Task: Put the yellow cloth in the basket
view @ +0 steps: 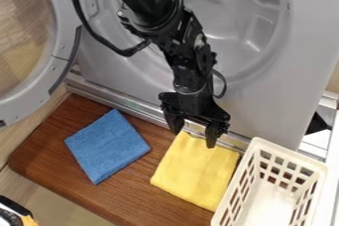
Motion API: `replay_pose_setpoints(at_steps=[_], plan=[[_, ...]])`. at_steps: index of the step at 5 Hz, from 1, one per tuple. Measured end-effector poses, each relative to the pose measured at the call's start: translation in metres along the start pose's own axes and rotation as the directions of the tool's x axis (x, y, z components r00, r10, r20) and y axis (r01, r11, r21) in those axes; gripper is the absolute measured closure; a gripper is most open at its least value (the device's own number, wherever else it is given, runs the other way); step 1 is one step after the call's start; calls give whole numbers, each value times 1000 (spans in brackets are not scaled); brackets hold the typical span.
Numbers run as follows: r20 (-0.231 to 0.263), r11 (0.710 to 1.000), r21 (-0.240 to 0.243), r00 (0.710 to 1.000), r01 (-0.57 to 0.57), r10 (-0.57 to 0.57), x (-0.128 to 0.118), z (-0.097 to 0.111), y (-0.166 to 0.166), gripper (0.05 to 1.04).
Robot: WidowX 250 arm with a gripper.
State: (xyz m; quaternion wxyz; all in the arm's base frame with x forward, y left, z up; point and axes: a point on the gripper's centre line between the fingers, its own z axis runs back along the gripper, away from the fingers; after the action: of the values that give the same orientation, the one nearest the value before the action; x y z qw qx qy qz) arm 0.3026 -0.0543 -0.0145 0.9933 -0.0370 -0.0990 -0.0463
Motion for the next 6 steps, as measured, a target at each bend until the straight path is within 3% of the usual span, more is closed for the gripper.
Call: replay_pose_setpoints(at_steps=[2,4,6], plan=[[-65,1000,4,998,15,-15,-14,-18,-7,84],[-142,998,52,989,46,-38,-27,-53,-12,136],[-119,992,124,993,26,-11,-28,-60,-16,685]])
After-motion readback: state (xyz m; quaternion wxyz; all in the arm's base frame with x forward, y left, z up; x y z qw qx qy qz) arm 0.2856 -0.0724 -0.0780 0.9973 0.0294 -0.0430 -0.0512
